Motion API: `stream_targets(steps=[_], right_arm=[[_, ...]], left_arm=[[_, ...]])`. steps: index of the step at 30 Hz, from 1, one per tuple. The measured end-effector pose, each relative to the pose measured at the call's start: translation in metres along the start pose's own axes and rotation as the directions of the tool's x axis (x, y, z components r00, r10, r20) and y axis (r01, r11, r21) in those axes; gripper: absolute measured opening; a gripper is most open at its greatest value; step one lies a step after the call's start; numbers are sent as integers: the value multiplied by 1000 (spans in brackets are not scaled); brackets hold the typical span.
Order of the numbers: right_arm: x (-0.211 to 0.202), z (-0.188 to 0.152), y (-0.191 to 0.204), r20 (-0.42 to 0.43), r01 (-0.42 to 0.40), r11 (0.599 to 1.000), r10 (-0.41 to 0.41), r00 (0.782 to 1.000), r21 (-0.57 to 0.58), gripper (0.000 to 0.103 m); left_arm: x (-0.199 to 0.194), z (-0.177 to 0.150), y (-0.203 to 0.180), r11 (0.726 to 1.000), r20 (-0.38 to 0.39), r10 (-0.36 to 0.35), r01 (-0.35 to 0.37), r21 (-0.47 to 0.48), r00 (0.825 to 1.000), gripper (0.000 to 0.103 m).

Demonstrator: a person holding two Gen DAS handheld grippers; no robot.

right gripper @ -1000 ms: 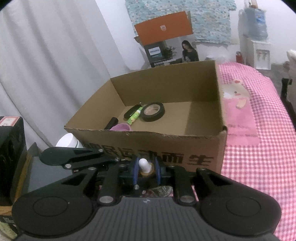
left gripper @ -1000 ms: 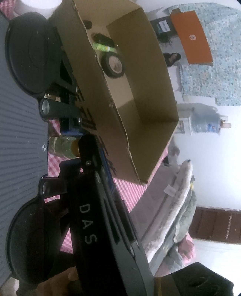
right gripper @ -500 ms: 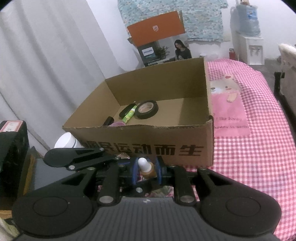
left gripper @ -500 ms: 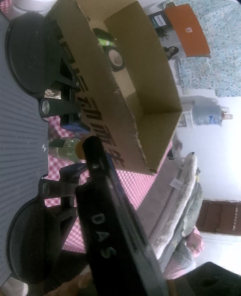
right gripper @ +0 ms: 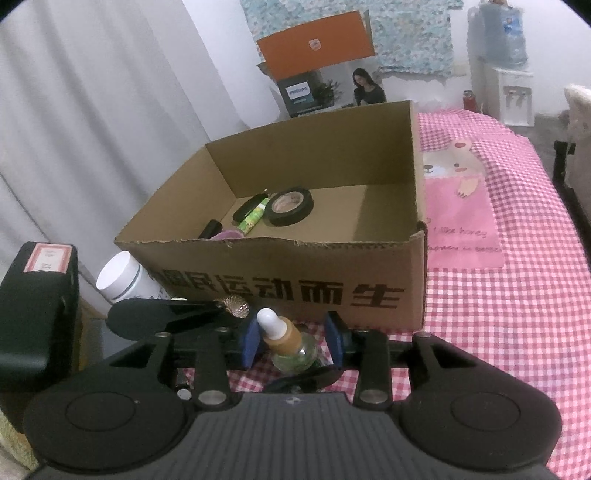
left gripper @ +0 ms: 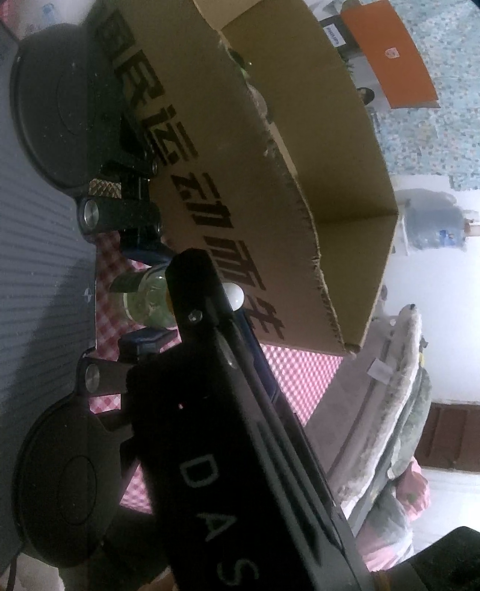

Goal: Organize rigid objects
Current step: 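Carry the green dropper bottle into the box and open the right tool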

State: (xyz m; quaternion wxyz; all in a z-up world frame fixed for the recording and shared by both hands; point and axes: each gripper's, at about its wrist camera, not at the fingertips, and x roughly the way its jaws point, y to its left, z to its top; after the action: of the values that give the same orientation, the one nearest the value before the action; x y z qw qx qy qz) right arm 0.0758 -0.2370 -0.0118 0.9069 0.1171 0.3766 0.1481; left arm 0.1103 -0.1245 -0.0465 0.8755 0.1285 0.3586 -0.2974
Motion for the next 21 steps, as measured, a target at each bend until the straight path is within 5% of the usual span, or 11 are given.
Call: stream_targets(steps=[21], right_arm=[[1,2,0,-18,-13,1000,13,1000,-12,23]], left_arm=[[-3,-5,-13,999,26,7,-8,37,1000,31]])
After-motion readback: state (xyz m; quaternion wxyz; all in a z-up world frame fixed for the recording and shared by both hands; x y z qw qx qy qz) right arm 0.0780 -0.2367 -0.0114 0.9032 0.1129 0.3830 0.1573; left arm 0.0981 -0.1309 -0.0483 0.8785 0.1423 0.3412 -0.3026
